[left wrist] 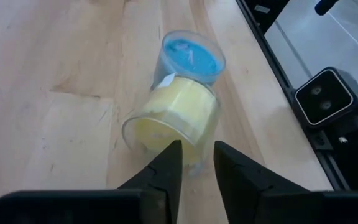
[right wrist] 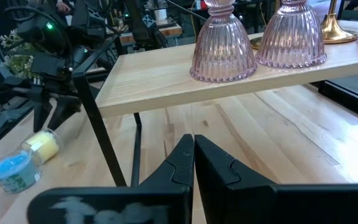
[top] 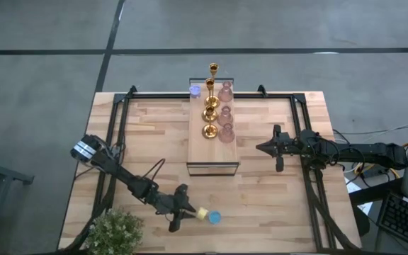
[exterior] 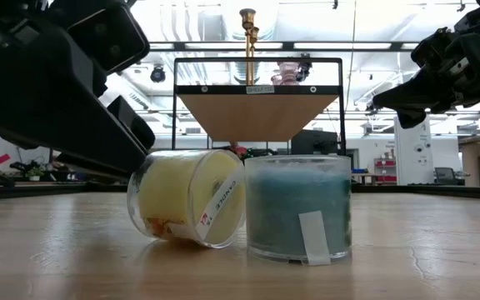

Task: Pick & Place candle stick holders
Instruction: Put the yellow scented candle on the shelf

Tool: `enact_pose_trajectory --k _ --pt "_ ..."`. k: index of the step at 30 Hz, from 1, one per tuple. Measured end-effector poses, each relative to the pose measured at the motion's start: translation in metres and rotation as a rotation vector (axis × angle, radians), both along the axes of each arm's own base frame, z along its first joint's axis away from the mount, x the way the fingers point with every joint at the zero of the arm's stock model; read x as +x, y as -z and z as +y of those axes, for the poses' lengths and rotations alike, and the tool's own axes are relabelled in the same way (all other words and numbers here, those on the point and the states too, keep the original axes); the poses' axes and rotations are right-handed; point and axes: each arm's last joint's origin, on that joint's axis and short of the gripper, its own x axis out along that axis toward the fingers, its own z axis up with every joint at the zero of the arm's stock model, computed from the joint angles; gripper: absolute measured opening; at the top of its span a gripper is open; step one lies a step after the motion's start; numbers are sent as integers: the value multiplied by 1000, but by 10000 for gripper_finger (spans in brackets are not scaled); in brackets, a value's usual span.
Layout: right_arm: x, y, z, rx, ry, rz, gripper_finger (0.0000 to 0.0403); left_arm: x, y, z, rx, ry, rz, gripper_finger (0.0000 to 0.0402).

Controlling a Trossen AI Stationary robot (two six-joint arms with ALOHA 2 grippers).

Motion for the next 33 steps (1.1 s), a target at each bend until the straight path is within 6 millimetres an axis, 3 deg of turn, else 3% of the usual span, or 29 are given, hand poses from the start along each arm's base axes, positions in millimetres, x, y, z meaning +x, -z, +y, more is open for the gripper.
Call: enact_pose_trajectory --k 12,23,33 --pt "0 0 0 0 0 0 8 2 -1 2 68 29 -33 8" --pt "0 0 0 0 -1 0 8 -1 -6 3 59 124 -6 2" --pt "0 0 0 0 0 0 8 -24 -44 17 123 157 88 1"
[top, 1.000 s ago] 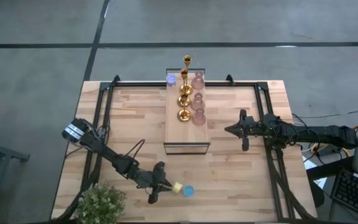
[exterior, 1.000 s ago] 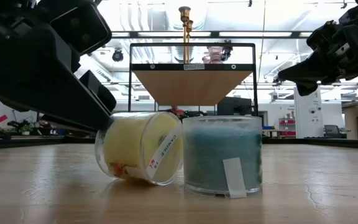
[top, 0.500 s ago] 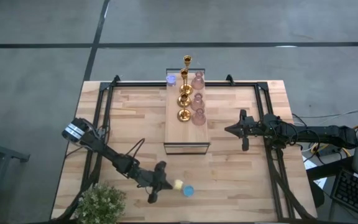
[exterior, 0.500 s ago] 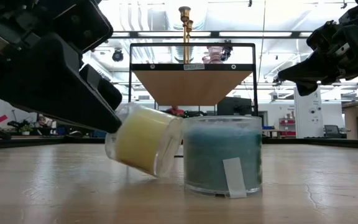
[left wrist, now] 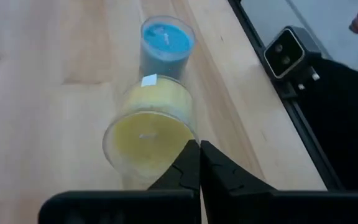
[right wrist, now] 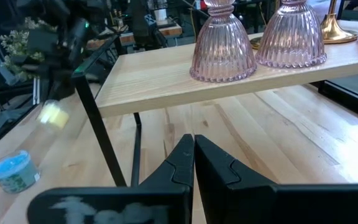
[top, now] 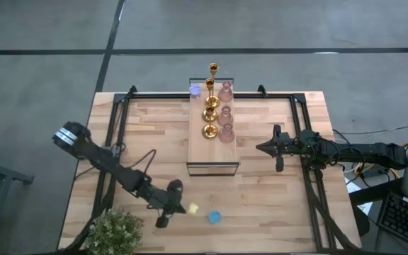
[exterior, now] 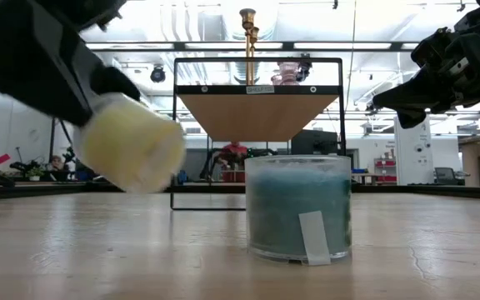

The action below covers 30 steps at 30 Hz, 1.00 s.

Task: Pick & Place candle stick holders
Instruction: Put the yellow scented candle on the shelf

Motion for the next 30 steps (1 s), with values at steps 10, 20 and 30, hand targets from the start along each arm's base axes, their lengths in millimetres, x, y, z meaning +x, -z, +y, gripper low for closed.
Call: enact_pose_trajectory --k 10,20,30 --pt "0 0 0 0 -1 0 8 -34 -71 24 142 13 122 1" --pt "0 0 0 0 -1 1 8 -40 -135 65 467 -152 248 0" --pt "0 0 0 0 -1 0 8 -21 -179 144 625 -225 353 0"
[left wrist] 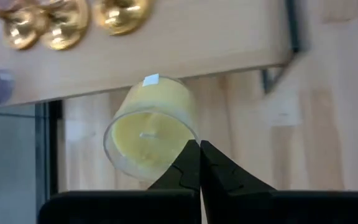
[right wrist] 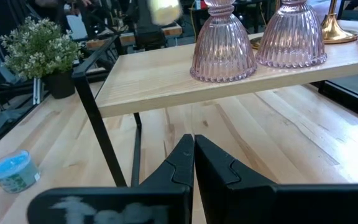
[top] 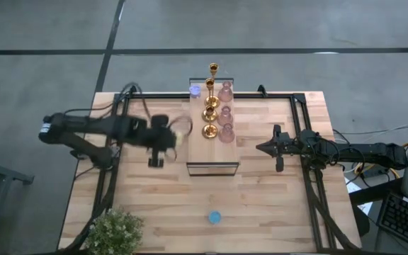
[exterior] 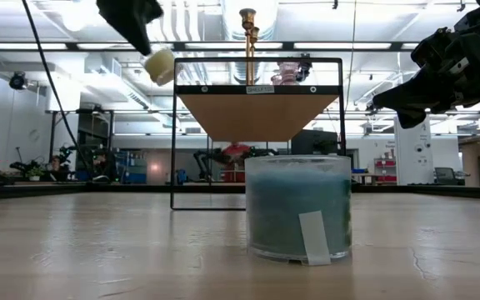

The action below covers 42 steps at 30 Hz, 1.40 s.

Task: Pick & Place candle stick holders
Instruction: Put the yellow scented candle on the shelf

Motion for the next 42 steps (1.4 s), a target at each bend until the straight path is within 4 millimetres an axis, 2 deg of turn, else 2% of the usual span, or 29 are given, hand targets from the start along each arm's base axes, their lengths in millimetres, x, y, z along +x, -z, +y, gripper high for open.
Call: enact_pose_trajectory --k 4,9,15,25,29,42 --pt "0 0 0 0 0 0 8 12 -8 38 -18 30 23 0" --pt "0 0 0 0 0 0 8 27 -3 83 41 14 90 0" --pt "0 0 0 0 0 0 8 50 5 115 73 21 140 0" --pt "0 0 0 0 0 0 8 88 14 132 97 33 191 0" --pt "0 0 0 0 0 0 8 91 15 136 136 10 247 0" --pt "0 0 0 0 1 0 8 96 15 138 168 56 240 19"
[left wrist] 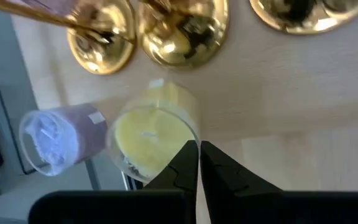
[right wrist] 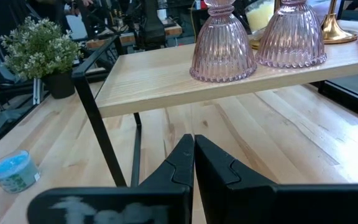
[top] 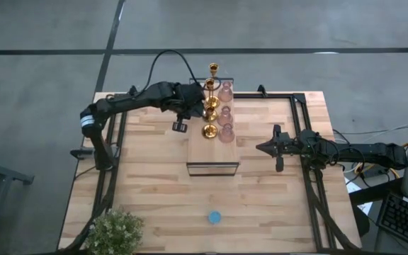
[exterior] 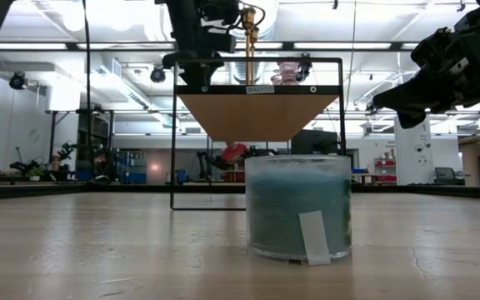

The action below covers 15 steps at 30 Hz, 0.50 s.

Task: Pick & Place candle stick holders
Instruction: Put the yellow scented candle on the shelf

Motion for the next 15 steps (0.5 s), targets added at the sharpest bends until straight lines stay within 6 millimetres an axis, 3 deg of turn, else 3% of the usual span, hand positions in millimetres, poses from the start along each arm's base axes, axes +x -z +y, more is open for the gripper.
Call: enact_pose_trajectory --k 15 --pt "0 0 0 0 0 0 8 -1 -12 -1 27 0 -91 50"
